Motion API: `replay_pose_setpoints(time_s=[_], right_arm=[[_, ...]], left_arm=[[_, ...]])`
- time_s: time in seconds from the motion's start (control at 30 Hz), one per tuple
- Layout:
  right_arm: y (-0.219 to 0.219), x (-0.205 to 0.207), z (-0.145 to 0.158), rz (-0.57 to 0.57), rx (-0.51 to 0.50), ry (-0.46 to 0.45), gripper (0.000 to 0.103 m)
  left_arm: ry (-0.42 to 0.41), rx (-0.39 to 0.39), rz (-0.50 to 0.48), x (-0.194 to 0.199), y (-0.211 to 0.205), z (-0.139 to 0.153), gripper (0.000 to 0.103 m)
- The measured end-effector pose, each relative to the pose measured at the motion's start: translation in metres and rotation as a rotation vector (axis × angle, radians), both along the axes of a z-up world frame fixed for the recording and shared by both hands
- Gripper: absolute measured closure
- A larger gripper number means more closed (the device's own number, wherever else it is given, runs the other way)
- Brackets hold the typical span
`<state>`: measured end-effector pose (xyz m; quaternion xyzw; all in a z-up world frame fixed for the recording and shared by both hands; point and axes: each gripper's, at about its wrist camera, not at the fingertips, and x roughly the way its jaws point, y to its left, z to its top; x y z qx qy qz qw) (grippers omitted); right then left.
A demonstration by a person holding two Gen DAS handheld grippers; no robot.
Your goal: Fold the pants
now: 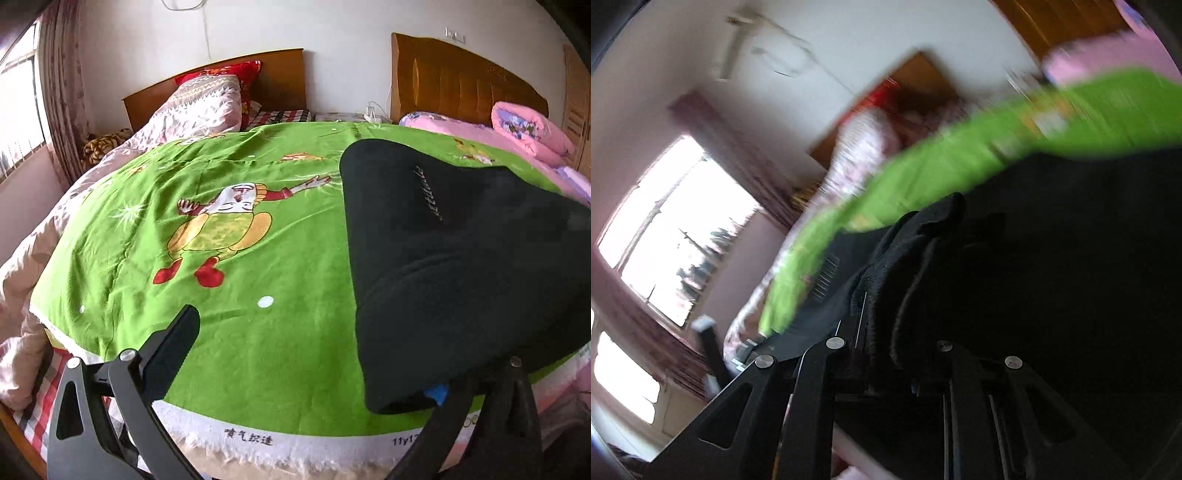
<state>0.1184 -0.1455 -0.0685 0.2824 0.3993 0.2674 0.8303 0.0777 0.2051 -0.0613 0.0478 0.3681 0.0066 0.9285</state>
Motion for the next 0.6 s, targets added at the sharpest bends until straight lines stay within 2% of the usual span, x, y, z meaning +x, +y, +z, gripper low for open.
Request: replay_pose_setpoints(time_s=[0.23, 0.3, 0.37, 0.43, 0.6], right_arm=[[0.002, -0.005, 0.007, 0.017, -0.017, -0.049, 0.086], [0.005, -0.006, 0.011, 0.024, -0.019, -0.065, 0.086], [0.011, -0.009, 0.013, 0.028, -0.033, -0.067, 0.086], [0.010, -0.006, 0.008, 0.026, -0.051, -0.023, 0.086], [0.000, -0.012, 0.000, 0.000, -0.055, -0.013, 0.086]], left_arm=[[0.021, 0.003, 0.004, 0.004, 0.002, 0.000, 0.001], [0.029, -0.029, 0.009, 0.004, 0.006, -0.001, 0.001], [0.044, -0.095, 0.014, 0.006, 0.014, -0.005, 0.001], [0.051, -0.125, 0.013, 0.005, 0.018, -0.006, 0.001], [0.031, -0.025, -0.046, -0.007, 0.005, 0.000, 0.001]])
